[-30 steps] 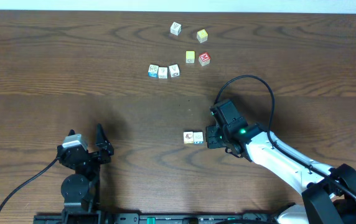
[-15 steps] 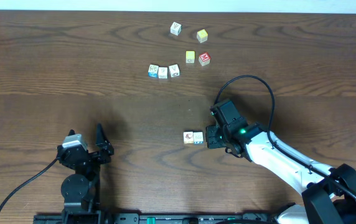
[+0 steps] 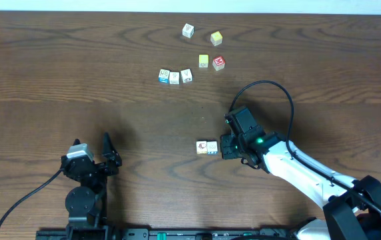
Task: Lift 4 blocks
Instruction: 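Hold the A block in place next to the 8 block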
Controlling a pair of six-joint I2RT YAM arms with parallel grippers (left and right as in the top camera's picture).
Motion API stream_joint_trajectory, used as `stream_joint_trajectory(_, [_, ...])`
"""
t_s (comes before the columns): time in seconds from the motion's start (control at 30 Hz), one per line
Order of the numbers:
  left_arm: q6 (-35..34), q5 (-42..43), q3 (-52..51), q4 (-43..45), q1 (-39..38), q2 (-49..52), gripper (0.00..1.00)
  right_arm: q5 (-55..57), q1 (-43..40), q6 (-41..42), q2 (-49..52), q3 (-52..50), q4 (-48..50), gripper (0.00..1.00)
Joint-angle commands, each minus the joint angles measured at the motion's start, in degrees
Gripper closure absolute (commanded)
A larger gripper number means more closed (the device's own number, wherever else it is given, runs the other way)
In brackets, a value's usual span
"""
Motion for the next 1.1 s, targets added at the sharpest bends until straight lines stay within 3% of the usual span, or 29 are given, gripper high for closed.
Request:
stream_joint_trajectory(0.0, [0.1, -0.3, -1.3, -2.0, 0.2, -0.1, 0.23, -0.3, 0.5, 0.0, 0.4, 0.3, 0.0, 0.61])
stream_joint_trajectory(0.27, [0.1, -0.3, -1.3, -2.0, 0.2, -0.1, 0.23, -0.2, 0.5, 0.0, 0.4, 0.3, 0.0, 0.55])
stream_joint_trajectory(0.53, [0.1, -0.3, -1.3, -2.0, 0.2, -0.1, 0.23, -0.2, 0.5, 0.0, 0.4, 0.3, 0.2, 0.67])
stream_joint_trajectory(0.7, [0.1, -0.3, -1.3, -2.0, 0.2, -0.1, 0.24, -0.2, 0.5, 0.0, 0.4, 0.3, 0.2, 0.55])
stream_joint_trajectory(0.87, [0.1, -0.3, -1.3, -2.0, 0.2, -0.1, 0.23, -0.2, 0.5, 0.0, 0.4, 0.3, 0.2, 0.65])
stream_joint_trajectory(0.97, [0.1, -0.3, -1.3, -2.0, 0.2, -0.1, 0.24, -0.2, 0.5, 0.0, 0.4, 0.3, 0.2, 0.57])
stream_joint_trajectory(1.03, [0.1, -0.3, -1.3, -2.0, 0.2, -0.1, 0.23, -0.2, 0.5, 0.0, 0.4, 0.3, 0.2, 0.71])
stream_joint_trajectory(1.07, [0.1, -0.3, -1.3, -2.0, 0.2, -0.1, 0.24, -0.2, 0.5, 0.0, 0.4, 0.3, 0.2, 0.73])
